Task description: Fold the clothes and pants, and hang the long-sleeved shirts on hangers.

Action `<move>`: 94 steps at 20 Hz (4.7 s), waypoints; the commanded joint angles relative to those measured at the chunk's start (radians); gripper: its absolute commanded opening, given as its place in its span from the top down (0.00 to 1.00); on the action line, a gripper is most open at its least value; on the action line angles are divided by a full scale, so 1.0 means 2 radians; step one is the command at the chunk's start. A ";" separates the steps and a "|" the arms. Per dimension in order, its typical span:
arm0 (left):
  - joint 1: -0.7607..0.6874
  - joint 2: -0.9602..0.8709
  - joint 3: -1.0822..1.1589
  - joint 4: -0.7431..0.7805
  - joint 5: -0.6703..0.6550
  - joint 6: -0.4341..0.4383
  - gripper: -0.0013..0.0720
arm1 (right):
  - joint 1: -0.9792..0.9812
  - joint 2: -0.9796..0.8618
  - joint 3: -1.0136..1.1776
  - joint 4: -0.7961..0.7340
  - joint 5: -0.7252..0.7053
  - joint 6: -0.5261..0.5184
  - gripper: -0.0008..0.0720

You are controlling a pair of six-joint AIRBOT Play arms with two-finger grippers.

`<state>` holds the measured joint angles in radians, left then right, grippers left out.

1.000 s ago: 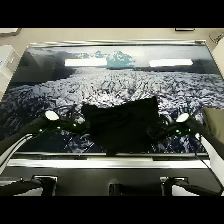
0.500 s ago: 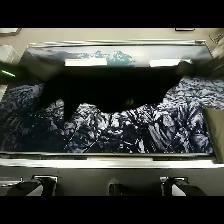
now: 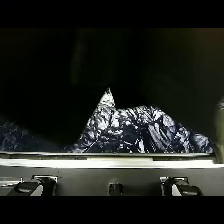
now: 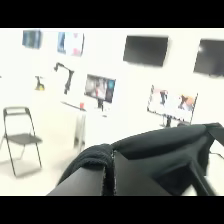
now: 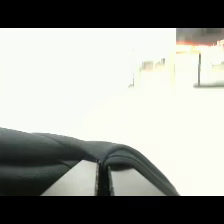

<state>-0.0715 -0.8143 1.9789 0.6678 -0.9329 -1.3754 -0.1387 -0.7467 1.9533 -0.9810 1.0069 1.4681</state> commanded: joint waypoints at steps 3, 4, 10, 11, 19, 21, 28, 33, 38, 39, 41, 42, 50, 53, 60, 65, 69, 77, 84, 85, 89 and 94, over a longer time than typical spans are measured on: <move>0.001 -0.017 -0.032 0.103 -0.016 -0.002 0.95 | 0.000 -0.035 0.004 -0.032 0.105 0.020 0.93; 0.001 -0.027 -0.060 0.114 -0.020 -0.002 0.95 | 0.000 -0.059 -0.001 -0.038 0.162 0.022 0.93; -0.006 -0.163 -0.308 0.121 0.047 -0.002 0.95 | 0.000 -0.256 -0.134 -0.074 0.186 0.035 0.93; -0.011 -0.195 -0.339 0.120 0.067 -0.002 0.95 | 0.000 -0.292 -0.154 -0.052 0.155 0.063 0.93; -0.020 -0.412 -0.385 -0.017 -0.004 -0.076 0.95 | 0.010 -0.508 -0.169 0.118 0.178 0.124 0.93; -0.017 -0.412 -0.382 -0.019 -0.005 -0.075 0.94 | 0.016 -0.508 -0.169 0.105 0.172 0.120 0.93; 0.149 -0.401 -0.263 0.065 -0.227 -0.063 0.18 | -0.087 -0.458 -0.114 -0.023 0.290 0.060 0.12; 0.224 -0.365 -0.319 0.309 -0.318 -0.053 0.18 | -0.147 -0.438 -0.132 -0.208 0.404 0.054 0.13; 0.247 -0.365 -0.456 0.236 -0.264 0.006 0.19 | -0.138 -0.432 -0.166 -0.194 0.404 0.058 0.16; 0.244 -0.366 -0.470 0.236 -0.252 0.009 0.19 | -0.135 -0.432 -0.166 -0.192 0.402 0.058 0.16; 0.239 -0.371 -0.485 0.222 -0.236 0.024 0.19 | -0.131 -0.432 -0.166 -0.192 0.398 0.059 0.16; 0.237 -0.374 -0.489 0.210 -0.228 0.030 0.19 | -0.131 -0.432 -0.166 -0.189 0.398 0.059 0.16; 0.201 -0.389 -0.490 0.189 -0.213 0.036 0.31 | -0.131 -0.432 -0.166 -0.188 0.407 0.061 0.16; 0.196 -0.390 -0.490 0.189 -0.213 0.036 0.51 | -0.131 -0.432 -0.166 -0.188 0.412 0.060 0.16; 0.196 -0.380 -0.490 0.175 -0.232 0.066 0.95 | -0.105 -0.401 -0.305 -0.191 0.353 0.051 0.16; 0.196 -0.363 -0.490 0.175 -0.232 0.065 0.95 | -0.060 -0.392 -0.477 -0.074 0.208 0.017 0.15; 0.196 -0.349 -0.490 0.174 -0.233 0.063 0.95 | -0.034 -0.392 -0.493 -0.051 0.130 0.017 0.23; 0.196 -0.320 -0.481 0.167 -0.237 0.058 0.95 | -0.029 -0.386 -0.473 -0.035 0.162 0.031 0.94; 0.196 -0.134 -0.210 0.080 -0.081 0.046 0.95 | -0.029 -0.241 -0.085 -0.095 0.083 -0.061 0.94; 0.196 -0.107 -0.157 0.080 -0.047 0.041 0.95 | -0.029 -0.215 -0.029 -0.105 0.050 -0.066 0.94; 0.196 0.004 -0.045 0.081 0.029 0.040 0.95 | -0.029 -0.094 0.051 -0.118 0.028 -0.053 0.94; 0.197 0.086 -0.046 0.113 0.027 -0.013 0.95 | -0.029 -0.019 0.051 -0.121 0.114 -0.006 0.94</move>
<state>0.3206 -0.7322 1.8553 0.8558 -0.9134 -1.3354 -0.1970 -0.8677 2.0304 -1.2133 1.1755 1.4128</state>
